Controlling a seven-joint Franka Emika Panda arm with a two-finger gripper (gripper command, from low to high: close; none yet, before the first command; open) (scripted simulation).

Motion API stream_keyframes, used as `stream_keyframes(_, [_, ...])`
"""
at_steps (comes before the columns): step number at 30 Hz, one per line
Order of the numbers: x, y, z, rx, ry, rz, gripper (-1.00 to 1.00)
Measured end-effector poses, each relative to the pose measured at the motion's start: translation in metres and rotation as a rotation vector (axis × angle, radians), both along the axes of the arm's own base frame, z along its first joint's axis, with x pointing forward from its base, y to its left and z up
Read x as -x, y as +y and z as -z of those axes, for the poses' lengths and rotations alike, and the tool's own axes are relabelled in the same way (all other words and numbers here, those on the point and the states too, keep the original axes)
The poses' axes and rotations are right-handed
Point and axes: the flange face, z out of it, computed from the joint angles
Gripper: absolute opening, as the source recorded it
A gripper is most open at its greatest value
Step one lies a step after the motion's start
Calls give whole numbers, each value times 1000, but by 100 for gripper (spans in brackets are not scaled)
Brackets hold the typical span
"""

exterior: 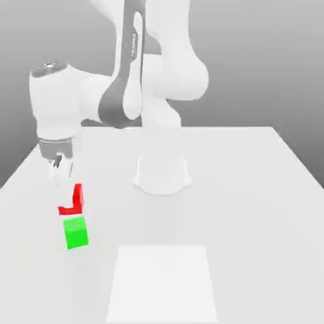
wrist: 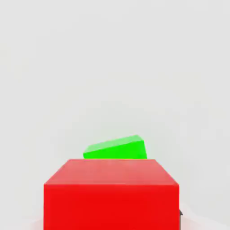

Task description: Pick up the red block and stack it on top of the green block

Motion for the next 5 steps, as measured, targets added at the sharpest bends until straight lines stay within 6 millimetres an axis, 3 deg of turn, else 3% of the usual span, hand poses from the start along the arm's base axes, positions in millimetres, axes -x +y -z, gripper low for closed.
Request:
stream_keyframes(2, [1, 1, 17, 0, 0, -1, -100])
stream_keyframes(3, [1, 2, 22, 1, 1, -2, 100])
stream_keyframes(5, [1, 2, 22, 1, 1, -3, 100])
